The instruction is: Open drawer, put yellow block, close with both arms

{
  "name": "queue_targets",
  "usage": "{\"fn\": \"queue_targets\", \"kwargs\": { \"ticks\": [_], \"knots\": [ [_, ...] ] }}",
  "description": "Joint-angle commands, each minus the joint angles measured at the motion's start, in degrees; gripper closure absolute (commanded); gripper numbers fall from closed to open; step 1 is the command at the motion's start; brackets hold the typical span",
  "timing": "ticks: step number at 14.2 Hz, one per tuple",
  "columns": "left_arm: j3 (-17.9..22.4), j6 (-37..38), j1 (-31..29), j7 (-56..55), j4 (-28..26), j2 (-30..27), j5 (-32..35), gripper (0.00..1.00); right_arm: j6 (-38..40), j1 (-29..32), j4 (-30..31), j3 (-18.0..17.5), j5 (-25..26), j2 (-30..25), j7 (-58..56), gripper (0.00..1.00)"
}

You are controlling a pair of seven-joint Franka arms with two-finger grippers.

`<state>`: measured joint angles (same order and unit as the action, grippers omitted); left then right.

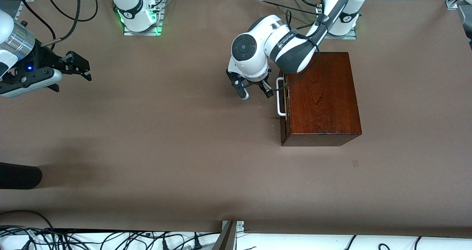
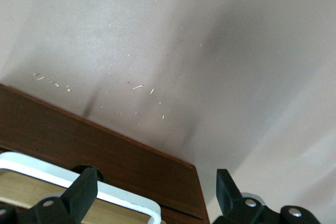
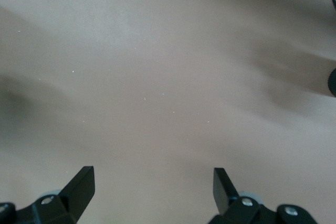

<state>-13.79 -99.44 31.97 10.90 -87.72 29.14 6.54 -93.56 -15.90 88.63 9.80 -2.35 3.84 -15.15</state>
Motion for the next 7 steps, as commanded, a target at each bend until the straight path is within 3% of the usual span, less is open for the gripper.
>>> {"fn": "queue_targets", "kwargs": {
  "ticks": [1,7],
  "knots": [
    [0.34,3.01,-1.29,-4.82,0.18,-3.82,-1.53,0.00,0.84,-0.10,-0.57,-0.13,0.68,-0.06,0.91,0.00],
    [0.43,7.85,-13.13,-4.58,1.84,-11.37,-1.62,0.00,0.84,-0.10,-0.66,-0.22,0.85,0.03,0.12,0.00]
  ]
}}
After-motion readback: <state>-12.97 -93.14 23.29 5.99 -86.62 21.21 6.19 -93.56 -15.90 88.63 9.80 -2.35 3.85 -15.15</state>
